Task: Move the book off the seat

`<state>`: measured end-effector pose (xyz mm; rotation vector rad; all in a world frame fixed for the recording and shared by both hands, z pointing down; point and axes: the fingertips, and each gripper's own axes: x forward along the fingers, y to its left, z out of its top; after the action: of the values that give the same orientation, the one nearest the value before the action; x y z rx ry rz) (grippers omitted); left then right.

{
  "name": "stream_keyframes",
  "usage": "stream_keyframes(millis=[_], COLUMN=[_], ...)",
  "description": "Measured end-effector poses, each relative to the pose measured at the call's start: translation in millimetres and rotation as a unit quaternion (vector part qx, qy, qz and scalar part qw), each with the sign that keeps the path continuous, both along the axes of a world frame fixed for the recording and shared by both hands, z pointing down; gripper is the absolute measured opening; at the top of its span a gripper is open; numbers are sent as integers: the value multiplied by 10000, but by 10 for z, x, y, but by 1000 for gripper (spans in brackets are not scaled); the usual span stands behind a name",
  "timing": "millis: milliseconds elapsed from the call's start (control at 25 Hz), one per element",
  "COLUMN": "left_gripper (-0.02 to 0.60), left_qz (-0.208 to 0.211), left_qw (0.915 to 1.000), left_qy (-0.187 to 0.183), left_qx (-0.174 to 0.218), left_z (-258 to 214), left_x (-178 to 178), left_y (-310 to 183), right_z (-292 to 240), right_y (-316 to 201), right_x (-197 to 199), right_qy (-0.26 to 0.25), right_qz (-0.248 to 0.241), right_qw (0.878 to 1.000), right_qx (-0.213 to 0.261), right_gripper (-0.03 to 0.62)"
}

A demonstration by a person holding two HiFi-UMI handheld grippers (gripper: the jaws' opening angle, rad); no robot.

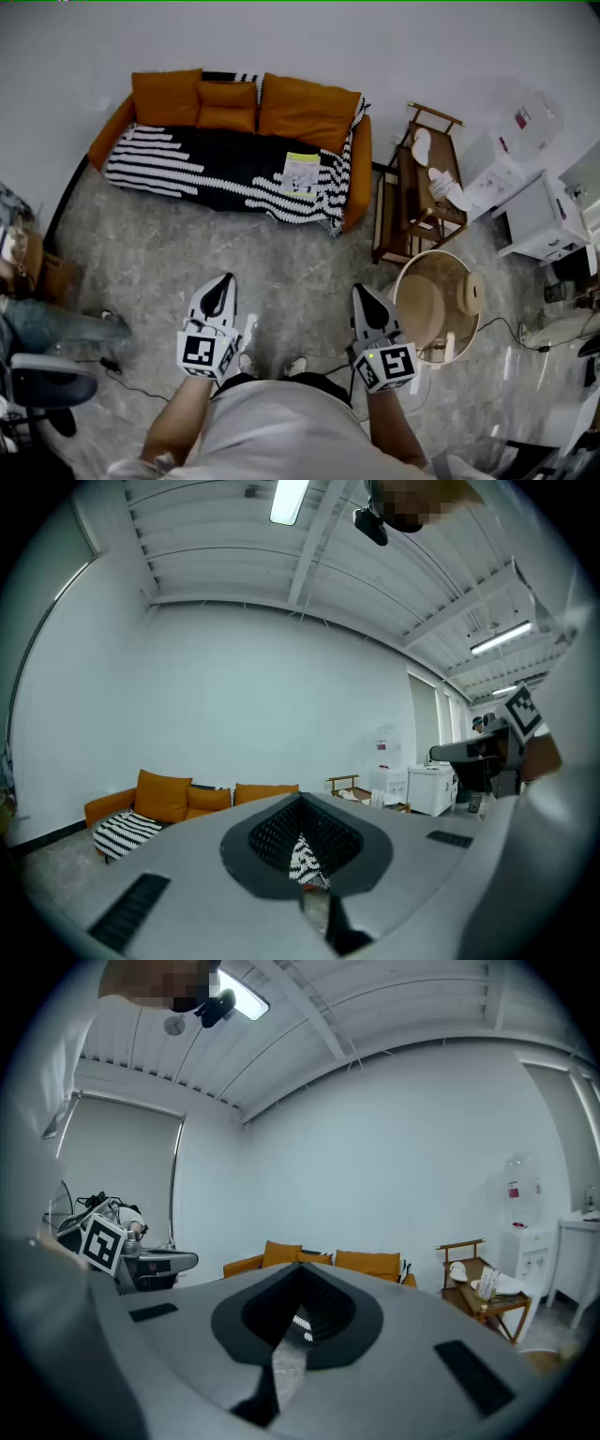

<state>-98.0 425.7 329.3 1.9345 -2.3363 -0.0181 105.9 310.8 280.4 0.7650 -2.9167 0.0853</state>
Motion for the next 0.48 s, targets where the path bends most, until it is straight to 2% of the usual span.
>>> stream_keyframes(millis=[120,480], left_gripper=[15,15], left_qz=[8,-79], left_qw=[10000,9999], left_qy=[-2,-34], left_qx=[-5,-96], left_z=[6,-17], left_x=[-9,223], left_y=[-35,-272], right_z=[40,98], right_y=[-35,-281], right_x=[4,163], right_qy=[17,-283], right_qz=[40,-371], right_qw=[10000,9981], right_qx=[-26,-406], right_gripper=[21,21])
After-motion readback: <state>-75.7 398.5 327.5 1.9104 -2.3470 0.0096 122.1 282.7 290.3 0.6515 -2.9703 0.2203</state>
